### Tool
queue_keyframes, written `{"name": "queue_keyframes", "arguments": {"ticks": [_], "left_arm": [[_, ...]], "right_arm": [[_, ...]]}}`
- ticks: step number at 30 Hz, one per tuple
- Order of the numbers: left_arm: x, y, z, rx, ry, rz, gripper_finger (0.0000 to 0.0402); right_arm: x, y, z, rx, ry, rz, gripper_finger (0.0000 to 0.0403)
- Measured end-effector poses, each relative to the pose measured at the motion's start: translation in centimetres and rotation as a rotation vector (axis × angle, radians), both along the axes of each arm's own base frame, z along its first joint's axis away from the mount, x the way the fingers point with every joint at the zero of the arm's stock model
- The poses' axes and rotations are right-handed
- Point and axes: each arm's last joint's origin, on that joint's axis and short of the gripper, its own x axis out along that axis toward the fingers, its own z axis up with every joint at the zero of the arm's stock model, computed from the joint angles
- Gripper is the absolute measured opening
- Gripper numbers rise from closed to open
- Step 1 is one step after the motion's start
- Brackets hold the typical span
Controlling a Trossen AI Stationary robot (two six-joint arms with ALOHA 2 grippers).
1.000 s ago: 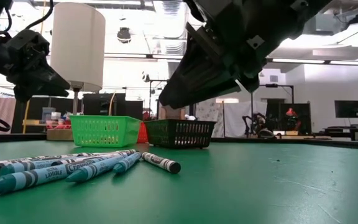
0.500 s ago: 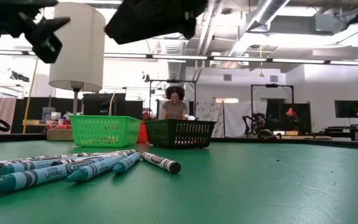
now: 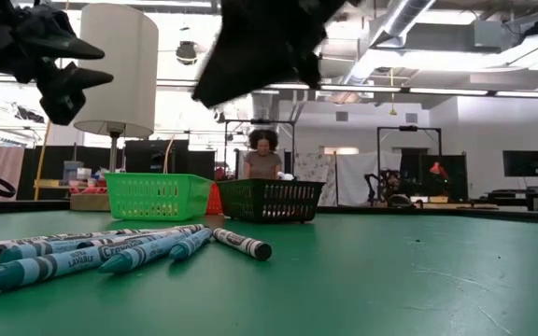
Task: Sort crayons
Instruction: Put the black crayon into the black bin
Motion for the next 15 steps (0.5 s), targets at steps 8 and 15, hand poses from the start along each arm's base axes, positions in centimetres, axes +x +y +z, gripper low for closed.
{"name": "queue_keyframes", "arguments": {"ticks": [8, 15], "left_arm": [[0.0, -0.2, 0.4, -0.027, -0.036, -0.056, 0.0137], [0.0, -0.1, 0.4, -0.026, -0.034, -0.044, 0.0137]], "right_arm": [[-0.7, 3.6, -3.9, 0.025, 0.042, -0.076, 0.0066], [-1.0, 4.1, -5.3, 0.015, 0.094, -0.094, 0.0059]]}}
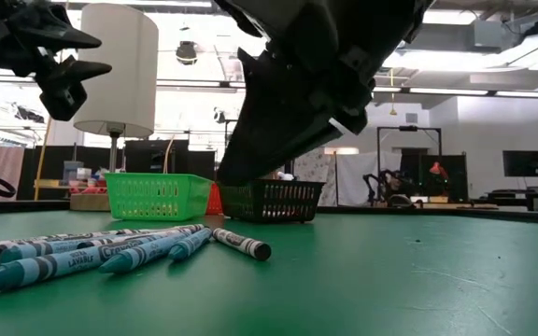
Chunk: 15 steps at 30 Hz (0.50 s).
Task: Sort crayons
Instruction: Put the black crayon into the black bin
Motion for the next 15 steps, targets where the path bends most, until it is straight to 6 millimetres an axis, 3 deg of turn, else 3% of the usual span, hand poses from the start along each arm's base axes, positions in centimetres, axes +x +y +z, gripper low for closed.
{"name": "queue_keyframes", "arguments": {"ticks": [6, 15], "left_arm": [[0.0, 0.0, 0.0, 0.008, 0.001, 0.003, 0.0137], [0.0, 0.0, 0.0, 0.022, 0.002, 0.004, 0.0137]], "right_arm": [[0.2, -0.4, -0.1, 0.01, 0.038, 0.042, 0.0073], [0.5, -1.4, -0.5, 0.055, 0.06, -0.015, 0.0155]]}}
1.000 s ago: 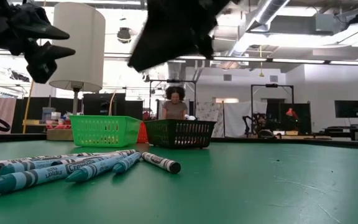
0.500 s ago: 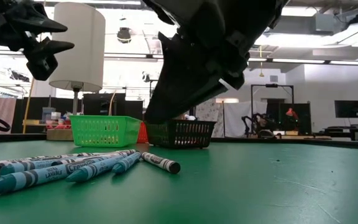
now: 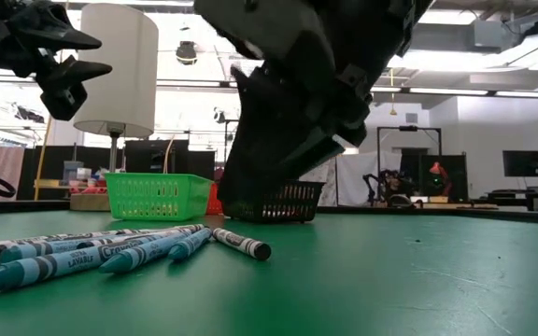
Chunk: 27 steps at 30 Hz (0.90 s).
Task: Sort crayons
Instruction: Put the black crayon into the black bin
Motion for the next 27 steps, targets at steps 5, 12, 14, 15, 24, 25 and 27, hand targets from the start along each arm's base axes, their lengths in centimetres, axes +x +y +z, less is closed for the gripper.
{"name": "queue_keyframes", "arguments": {"ticks": [5, 12, 14, 15, 24, 25, 27], "left_arm": [[0.0, 0.0, -0.1, 0.002, 0.009, 0.0, 0.0137], [0.0, 0.1, -0.6, 0.008, 0.069, 0.052, 0.0137], [0.0, 0.2, -0.7, 0.008, 0.075, 0.057, 0.0137], [0.1, 0.2, -0.7, 0.008, 0.074, 0.057, 0.0137], [0.1, 0.2, -0.7, 0.007, 0.074, 0.061, 0.0137], [0.1, 0.2, -0.7, 0.007, 0.074, 0.061, 0.0137], [0.1, 0.2, -0.7, 0.006, 0.074, 0.061, 0.0137]], "right_arm": [[0.3, 0.1, -0.7, 0.023, -0.003, -0.012, 0.0171], [0.6, 0.6, -2.9, 0.072, 0.022, -0.048, 0.0167], [0.6, 0.7, -3.1, 0.085, 0.02, -0.062, 0.0167], [0.6, 0.8, -3.5, 0.087, 0.025, -0.07, 0.0167], [0.3, 1.1, -3.5, 0.061, 0.017, -0.095, 0.0116], [0.3, 1.1, -3.5, 0.059, 0.017, -0.096, 0.0104], [0.3, 1.0, -3.6, 0.056, 0.018, -0.097, 0.0079]]}}
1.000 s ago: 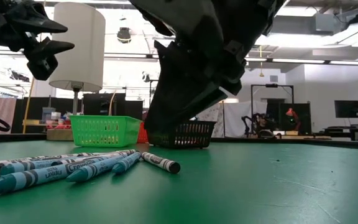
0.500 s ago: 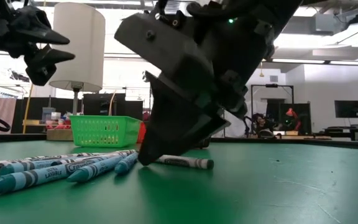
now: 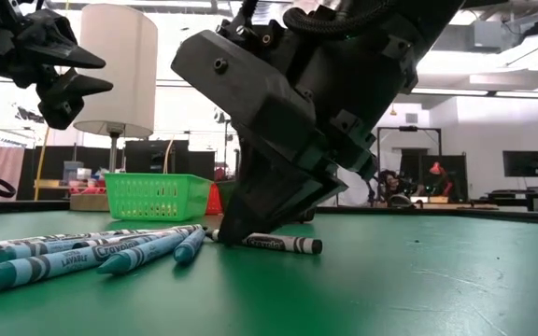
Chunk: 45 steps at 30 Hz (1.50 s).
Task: Sort crayons
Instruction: Put the black crayon into the black bin
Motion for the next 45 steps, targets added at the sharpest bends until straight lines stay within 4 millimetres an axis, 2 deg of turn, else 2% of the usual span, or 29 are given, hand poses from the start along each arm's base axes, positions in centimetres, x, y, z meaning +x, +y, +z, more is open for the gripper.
{"name": "queue_keyframes", "arguments": {"ticks": [6, 12, 19, 25, 31, 34, 39, 45], "left_arm": [[0.0, 0.0, 0.0, -0.001, 0.0, 0.0, 0.0137], [0.0, 0.0, 0.0, -0.015, -0.004, 0.0, 0.0137], [0.0, -0.1, 0.9, -0.057, -0.094, -0.023, 0.0137], [-0.2, -0.3, 2.3, -0.002, -0.238, -0.094, 0.0137], [-0.7, -0.1, 3.7, 0.051, -0.234, -0.087, 0.0137], [-1.4, 0.0, 4.8, 0.089, -0.178, -0.069, 0.0137], [-2.6, 0.5, 6.0, 0.126, -0.084, 0.016, 0.0137], [-2.8, 0.7, 5.4, 0.13, 0.02, 0.057, 0.0137]], "right_arm": [[0.0, 0.0, -0.1, -0.003, 0.002, -0.001, 0.0011], [0.1, 0.0, 0.3, -0.039, -0.003, -0.02, 0.0007], [0.8, -0.4, 3.2, -0.191, 0.095, 0.034, 0.0004], [1.7, -1.7, 6.1, -0.302, 0.15, 0.097, 0.0003], [2.3, -4.7, 8.2, -0.383, 0.22, 0.139, 0.0003], [2.2, -6.3, 10.3, -0.462, 0.21, 0.154, 0.0003], [0.9, -10.3, 14.4, -0.529, 0.231, 0.107, 0.0002], [-1.3, -15.4, 18.4, -0.66, 0.291, -0.023, 0.0002]]}}
